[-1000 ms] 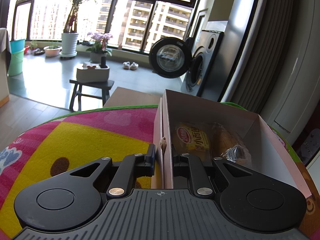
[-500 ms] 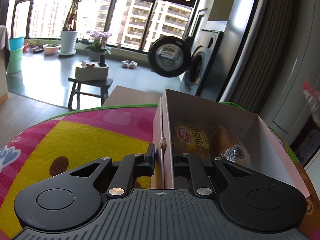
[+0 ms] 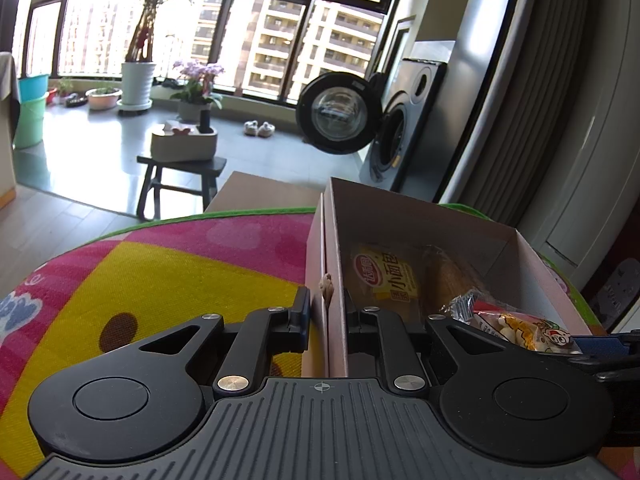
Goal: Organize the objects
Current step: 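Grasp the green-and-white snack bag with the right gripper and place it in the box, then move the right gripper to the red-lidded cup on the mat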
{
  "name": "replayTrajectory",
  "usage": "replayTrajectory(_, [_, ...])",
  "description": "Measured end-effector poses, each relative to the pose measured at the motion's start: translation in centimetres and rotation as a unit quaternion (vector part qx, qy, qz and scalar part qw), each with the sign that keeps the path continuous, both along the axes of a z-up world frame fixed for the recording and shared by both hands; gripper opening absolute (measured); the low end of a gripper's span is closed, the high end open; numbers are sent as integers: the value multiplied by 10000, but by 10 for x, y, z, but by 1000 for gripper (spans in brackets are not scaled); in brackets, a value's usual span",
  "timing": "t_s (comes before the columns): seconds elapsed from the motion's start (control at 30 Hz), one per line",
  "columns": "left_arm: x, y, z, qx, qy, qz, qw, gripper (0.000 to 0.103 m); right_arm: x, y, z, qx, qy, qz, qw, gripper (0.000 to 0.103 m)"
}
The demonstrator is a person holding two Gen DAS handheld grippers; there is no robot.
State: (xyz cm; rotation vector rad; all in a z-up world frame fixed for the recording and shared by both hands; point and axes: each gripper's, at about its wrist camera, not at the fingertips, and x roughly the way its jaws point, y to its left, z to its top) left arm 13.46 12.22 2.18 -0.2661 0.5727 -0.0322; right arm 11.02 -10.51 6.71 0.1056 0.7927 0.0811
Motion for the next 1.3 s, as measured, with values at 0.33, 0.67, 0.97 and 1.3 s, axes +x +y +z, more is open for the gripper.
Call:
replayTrajectory(0.33, [-1, 2, 1, -26, 11, -9, 10000, 16, -4, -12, -4, 307, 166, 56, 9994, 71])
replayTrajectory(0.67, [-1, 2, 1, -24, 11, -10, 10000, 16, -48, -47, 32, 308, -236, -88, 9992, 74])
replayTrajectory(0.97, [-2, 2, 3, 17, 5, -9, 10000, 16, -84, -117, 42, -181, -460, -993, 9938, 79])
replayTrajectory(1.3, [-4, 3, 3, 89, 1, -8, 10000, 15, -56, -139, -7, 290, -17, -1165, 9928, 77])
